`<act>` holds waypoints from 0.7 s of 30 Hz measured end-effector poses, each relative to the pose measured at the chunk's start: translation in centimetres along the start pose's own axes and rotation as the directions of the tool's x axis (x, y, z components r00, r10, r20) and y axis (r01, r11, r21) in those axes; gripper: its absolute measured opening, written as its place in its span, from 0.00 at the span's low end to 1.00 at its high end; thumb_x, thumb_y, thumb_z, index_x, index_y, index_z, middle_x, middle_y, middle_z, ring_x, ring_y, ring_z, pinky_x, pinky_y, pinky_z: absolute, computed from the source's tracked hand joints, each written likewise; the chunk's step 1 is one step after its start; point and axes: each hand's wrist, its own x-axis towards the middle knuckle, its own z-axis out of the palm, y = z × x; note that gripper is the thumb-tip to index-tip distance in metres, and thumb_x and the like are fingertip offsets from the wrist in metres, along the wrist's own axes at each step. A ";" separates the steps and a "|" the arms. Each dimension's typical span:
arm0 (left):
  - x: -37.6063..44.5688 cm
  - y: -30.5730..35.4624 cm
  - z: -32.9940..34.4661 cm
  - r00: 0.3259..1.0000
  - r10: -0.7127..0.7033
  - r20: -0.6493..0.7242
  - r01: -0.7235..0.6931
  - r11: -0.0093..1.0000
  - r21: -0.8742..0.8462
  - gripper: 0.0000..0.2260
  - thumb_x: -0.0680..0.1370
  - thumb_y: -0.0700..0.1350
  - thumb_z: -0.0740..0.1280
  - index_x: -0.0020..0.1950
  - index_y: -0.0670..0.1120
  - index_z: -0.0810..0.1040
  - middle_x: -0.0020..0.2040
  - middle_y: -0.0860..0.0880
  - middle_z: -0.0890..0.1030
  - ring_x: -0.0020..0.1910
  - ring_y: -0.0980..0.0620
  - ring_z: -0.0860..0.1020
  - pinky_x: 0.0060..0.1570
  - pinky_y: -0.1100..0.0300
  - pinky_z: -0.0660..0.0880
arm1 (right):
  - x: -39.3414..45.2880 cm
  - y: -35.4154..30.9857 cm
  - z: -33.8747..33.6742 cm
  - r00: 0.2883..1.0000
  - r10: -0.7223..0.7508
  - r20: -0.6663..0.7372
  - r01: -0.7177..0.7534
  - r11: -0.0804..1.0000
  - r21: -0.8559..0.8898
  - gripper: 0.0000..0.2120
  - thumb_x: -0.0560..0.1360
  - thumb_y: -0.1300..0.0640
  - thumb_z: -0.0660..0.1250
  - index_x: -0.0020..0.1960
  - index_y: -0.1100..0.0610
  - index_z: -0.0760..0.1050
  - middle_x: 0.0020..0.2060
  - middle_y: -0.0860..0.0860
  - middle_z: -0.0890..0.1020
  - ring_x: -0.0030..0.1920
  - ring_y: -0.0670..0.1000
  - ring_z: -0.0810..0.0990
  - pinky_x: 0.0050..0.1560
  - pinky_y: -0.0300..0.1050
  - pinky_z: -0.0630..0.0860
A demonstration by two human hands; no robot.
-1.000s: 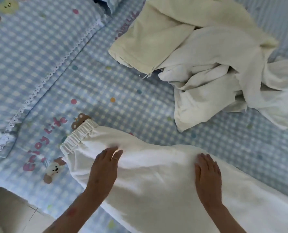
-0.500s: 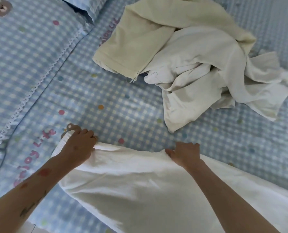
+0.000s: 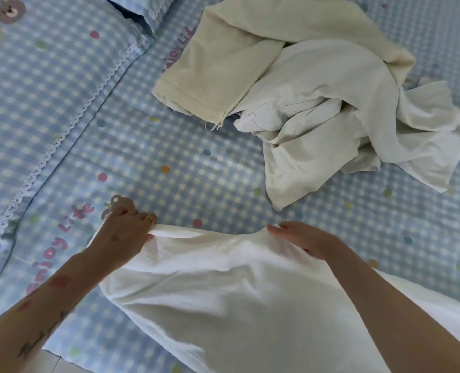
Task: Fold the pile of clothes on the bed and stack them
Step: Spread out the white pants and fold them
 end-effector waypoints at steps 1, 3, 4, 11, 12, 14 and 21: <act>0.1 -0.3 0.1 1.000 -0.009 0.027 0.009 1.000 -0.013 0.14 0.63 0.44 0.79 0.44 0.42 0.81 0.33 0.47 0.82 0.41 0.41 0.80 0.48 0.48 0.76 | 0.4 0.0 0.2 0.987 -0.096 -0.128 0.094 0.995 -0.017 0.18 0.74 0.44 0.68 0.56 0.57 0.78 0.47 0.50 0.82 0.49 0.50 0.80 0.53 0.40 0.75; 0.7 -1.0 0.5 0.995 -0.042 0.085 0.044 0.999 -0.021 0.13 0.72 0.50 0.71 0.52 0.46 0.79 0.42 0.49 0.83 0.51 0.43 0.77 0.53 0.50 0.72 | 0.8 -0.3 0.6 0.894 -0.214 -0.393 0.232 0.973 -0.001 0.09 0.74 0.55 0.69 0.50 0.60 0.78 0.39 0.50 0.80 0.44 0.52 0.79 0.38 0.34 0.73; 1.3 -1.3 0.7 0.993 -0.062 0.096 0.063 0.998 -0.013 0.13 0.75 0.53 0.67 0.55 0.47 0.77 0.46 0.51 0.82 0.53 0.45 0.77 0.56 0.52 0.69 | 1.0 -0.3 0.9 0.825 -0.246 -0.508 0.264 0.964 -0.037 0.07 0.74 0.57 0.68 0.50 0.61 0.77 0.40 0.52 0.80 0.44 0.54 0.79 0.37 0.36 0.71; 2.1 5.1 2.6 0.931 -0.248 -0.267 0.213 0.965 -0.155 0.21 0.75 0.41 0.62 0.66 0.35 0.72 0.64 0.33 0.74 0.63 0.34 0.73 0.61 0.40 0.70 | 0.4 1.5 11.0 0.403 -0.834 -0.377 0.224 0.489 -0.843 0.26 0.78 0.48 0.54 0.74 0.56 0.61 0.72 0.56 0.66 0.72 0.56 0.64 0.69 0.57 0.59; 0.8 7.1 4.2 0.958 -0.141 -0.251 0.100 0.980 -0.169 0.24 0.76 0.47 0.58 0.69 0.37 0.69 0.68 0.35 0.71 0.67 0.37 0.70 0.64 0.41 0.67 | 0.8 2.7 12.9 0.468 -0.846 -0.257 0.217 0.392 -0.894 0.27 0.78 0.45 0.54 0.74 0.55 0.60 0.74 0.55 0.62 0.73 0.56 0.62 0.70 0.60 0.56; -2.7 8.7 7.4 0.988 0.050 -0.146 -0.072 0.985 -0.154 0.29 0.75 0.56 0.57 0.73 0.43 0.64 0.73 0.39 0.65 0.71 0.40 0.66 0.68 0.43 0.60 | 2.1 4.6 12.3 0.564 -0.811 -0.156 0.135 0.277 -0.951 0.28 0.76 0.44 0.53 0.73 0.55 0.65 0.74 0.54 0.62 0.72 0.57 0.66 0.68 0.64 0.59; -10.2 4.3 10.2 0.997 0.008 -0.082 -0.027 0.971 -0.238 0.33 0.77 0.61 0.55 0.75 0.42 0.59 0.76 0.41 0.59 0.75 0.43 0.58 0.72 0.46 0.54 | -0.6 8.3 9.3 0.505 -0.619 -0.601 -0.096 0.651 -0.753 0.28 0.79 0.51 0.49 0.74 0.64 0.57 0.74 0.62 0.60 0.74 0.59 0.59 0.70 0.64 0.57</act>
